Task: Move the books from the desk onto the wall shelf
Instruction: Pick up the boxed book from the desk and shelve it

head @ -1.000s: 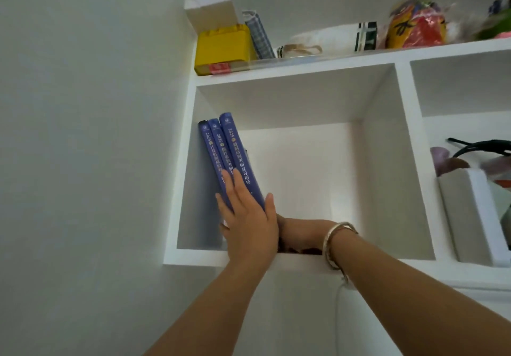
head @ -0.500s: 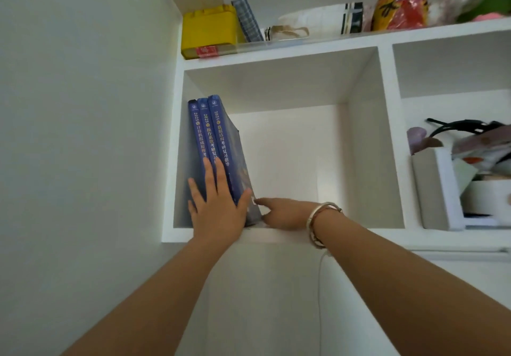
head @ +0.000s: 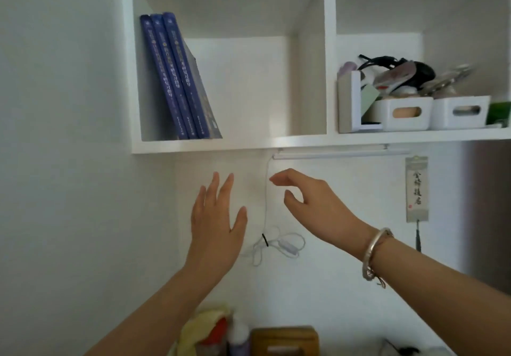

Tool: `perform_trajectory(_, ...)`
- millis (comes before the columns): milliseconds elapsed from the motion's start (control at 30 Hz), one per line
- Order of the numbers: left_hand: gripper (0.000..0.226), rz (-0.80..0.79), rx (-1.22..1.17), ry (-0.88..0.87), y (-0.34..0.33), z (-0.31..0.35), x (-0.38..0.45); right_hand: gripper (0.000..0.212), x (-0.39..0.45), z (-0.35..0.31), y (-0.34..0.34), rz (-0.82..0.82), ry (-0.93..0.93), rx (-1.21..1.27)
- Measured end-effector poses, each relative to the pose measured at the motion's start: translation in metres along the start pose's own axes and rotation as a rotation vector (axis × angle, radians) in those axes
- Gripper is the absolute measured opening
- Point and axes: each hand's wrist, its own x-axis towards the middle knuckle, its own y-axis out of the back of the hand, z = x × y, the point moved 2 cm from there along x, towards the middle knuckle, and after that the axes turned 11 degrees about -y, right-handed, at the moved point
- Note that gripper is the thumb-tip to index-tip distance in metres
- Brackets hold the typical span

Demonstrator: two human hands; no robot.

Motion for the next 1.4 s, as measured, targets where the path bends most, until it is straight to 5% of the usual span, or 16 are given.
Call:
perform_trajectory(500, 0.05, -0.648, -0.223, 0.295, -0.164, 0.016, -0.216, 0.032, -0.197, 0.197, -0.07, -0.329, -0.655, -0.125)
perform_trajectory(700, 0.047, -0.877, -0.334, 0.549, -0.218, 0.027, -0.276, 0.029, -0.241, 0.251, -0.081, -0.483, -0.904, -0.202)
perform_trajectory(933, 0.051, -1.012, -0.394, 0.614, -0.266, 0.047, -0.304, 0.028, -0.256, 0.293, -0.083, -0.681, -0.893, -0.33)
perform_trajectory(1100, 0.032, -1.062, -0.466, 0.592, -0.293, 0.071, -0.308, 0.03, -0.267, 0.335, -0.104, -0.854, -0.75, -0.506)
perform_trajectory(1300, 0.032, -1.151, -0.492, 0.6, -0.322, 0.091, -0.305, 0.04, -0.27, 0.367, -0.098, -0.614, -0.774, -0.619)
perform_trajectory(1400, 0.026, -1.163, -0.471, 0.615, -0.331, 0.092, -0.3, 0.064, -0.282, 0.38, -0.089, -0.518, -0.985, -0.633)
